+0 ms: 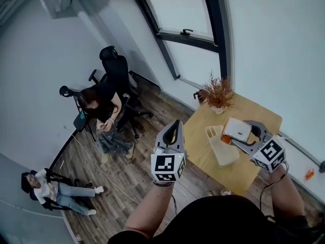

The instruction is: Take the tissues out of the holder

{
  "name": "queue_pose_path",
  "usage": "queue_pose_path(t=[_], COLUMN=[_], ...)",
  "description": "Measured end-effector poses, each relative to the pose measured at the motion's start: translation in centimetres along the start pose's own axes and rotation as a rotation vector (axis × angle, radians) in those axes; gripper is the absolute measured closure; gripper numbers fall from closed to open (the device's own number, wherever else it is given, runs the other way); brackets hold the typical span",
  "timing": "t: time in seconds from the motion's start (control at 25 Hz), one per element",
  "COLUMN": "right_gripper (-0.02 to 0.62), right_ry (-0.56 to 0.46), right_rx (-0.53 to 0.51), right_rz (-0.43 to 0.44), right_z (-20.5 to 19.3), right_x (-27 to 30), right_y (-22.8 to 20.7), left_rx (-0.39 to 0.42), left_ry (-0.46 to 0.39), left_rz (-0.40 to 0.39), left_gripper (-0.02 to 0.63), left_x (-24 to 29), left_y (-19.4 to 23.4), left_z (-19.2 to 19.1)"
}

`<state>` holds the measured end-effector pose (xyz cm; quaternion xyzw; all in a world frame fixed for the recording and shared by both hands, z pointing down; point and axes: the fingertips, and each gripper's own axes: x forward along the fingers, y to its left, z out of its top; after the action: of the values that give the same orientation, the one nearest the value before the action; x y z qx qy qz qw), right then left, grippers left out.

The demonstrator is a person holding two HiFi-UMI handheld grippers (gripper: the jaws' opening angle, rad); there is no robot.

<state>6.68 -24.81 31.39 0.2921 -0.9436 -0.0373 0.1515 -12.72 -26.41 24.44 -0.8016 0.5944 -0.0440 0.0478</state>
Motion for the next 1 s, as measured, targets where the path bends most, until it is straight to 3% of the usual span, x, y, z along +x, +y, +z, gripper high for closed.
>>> queue_pose_path(t=[0.16,1.0], right_gripper=[0.314,0.314], right_ry=[-0.009,0.007], right_rx=[-0.023,-0.024], right_rz=[-0.001,-0.027], right_z=[1.1,1.8], right_x=[-0.1,-0.1], right_y=[0.3,0.8], left_rx=[0.012,-0.019], left_ry=[-0.042,-0.02], left_rz=[0.015,0.007], left_gripper=[0.601,0.601], left_x=[-0.6,-1.5], left_y=[0.7,1.9], left_z=[1.3,0.0])
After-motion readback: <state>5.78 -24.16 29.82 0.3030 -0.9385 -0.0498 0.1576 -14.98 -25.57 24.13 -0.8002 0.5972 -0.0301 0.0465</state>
